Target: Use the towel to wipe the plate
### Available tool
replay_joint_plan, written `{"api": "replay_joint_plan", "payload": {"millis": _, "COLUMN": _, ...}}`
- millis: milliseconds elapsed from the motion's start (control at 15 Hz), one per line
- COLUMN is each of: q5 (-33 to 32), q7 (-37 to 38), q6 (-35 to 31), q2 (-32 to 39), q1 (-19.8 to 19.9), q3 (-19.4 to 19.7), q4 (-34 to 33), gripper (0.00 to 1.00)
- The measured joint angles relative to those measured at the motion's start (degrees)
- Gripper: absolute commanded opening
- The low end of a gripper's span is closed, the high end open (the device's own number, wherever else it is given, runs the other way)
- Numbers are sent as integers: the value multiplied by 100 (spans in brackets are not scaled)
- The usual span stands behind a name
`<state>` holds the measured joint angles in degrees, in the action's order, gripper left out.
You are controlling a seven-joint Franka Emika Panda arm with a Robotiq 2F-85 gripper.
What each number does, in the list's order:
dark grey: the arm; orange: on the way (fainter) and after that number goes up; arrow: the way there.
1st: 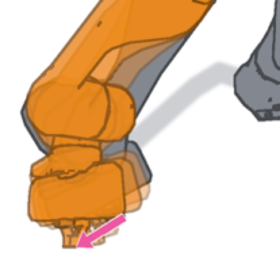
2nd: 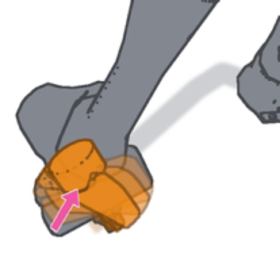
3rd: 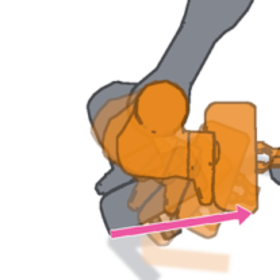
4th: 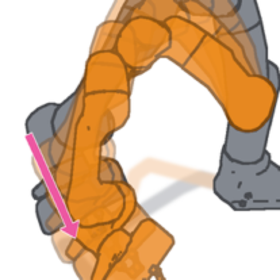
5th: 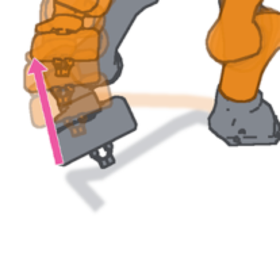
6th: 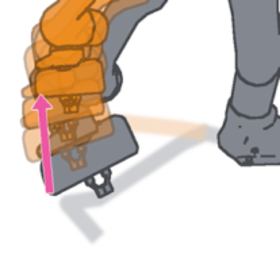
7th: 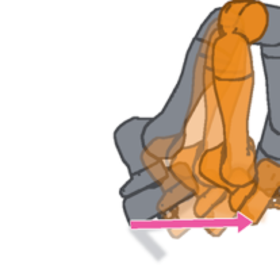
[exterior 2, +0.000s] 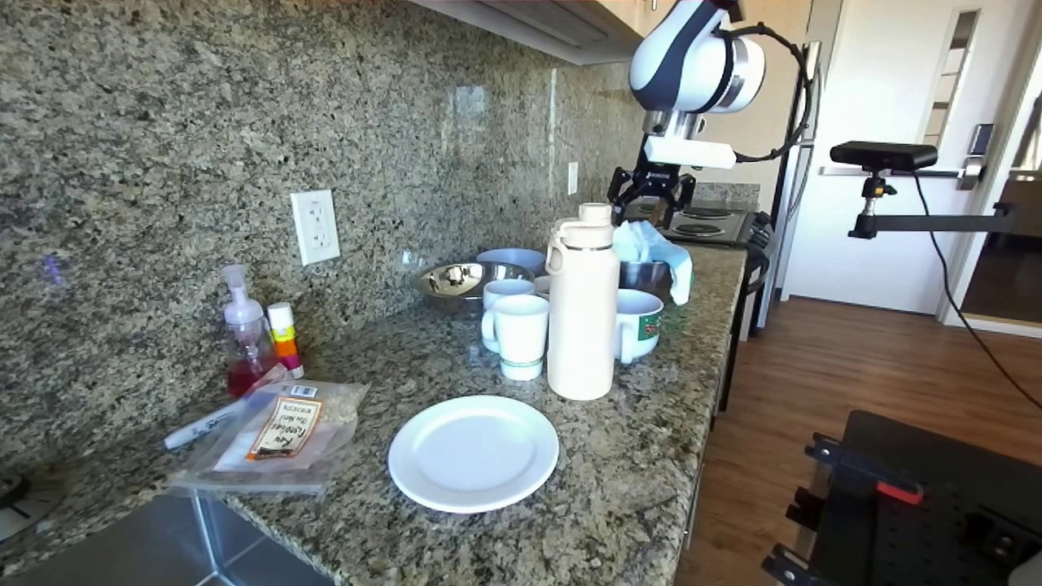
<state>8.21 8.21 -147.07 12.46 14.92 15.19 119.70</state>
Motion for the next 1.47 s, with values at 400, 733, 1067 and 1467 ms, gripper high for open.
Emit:
{"api": "replay_joint_plan", "payload": {"millis": 400, "q5": 4, "q7": 0, "q6": 0, "q2": 551, "q1": 8, "q3": 0, "q4": -340, "gripper": 85}}
{"api": "replay_joint_plan", "payload": {"millis": 733, "q5": -3, "q7": 9, "q6": -90, "q2": 729, "q1": 0, "q3": 0, "q4": -374, "gripper": 43}}
{"api": "replay_joint_plan", "payload": {"millis": 1067, "q5": -29, "q7": 19, "q6": -332, "q2": 775, "q1": -3, "q3": 3, "q4": -374, "gripper": 5}}
{"api": "replay_joint_plan", "payload": {"millis": 1467, "q5": -11, "q7": 30, "q6": -473, "q2": 690, "q1": 12, "q3": 65, "q4": -383, "gripper": 2}}
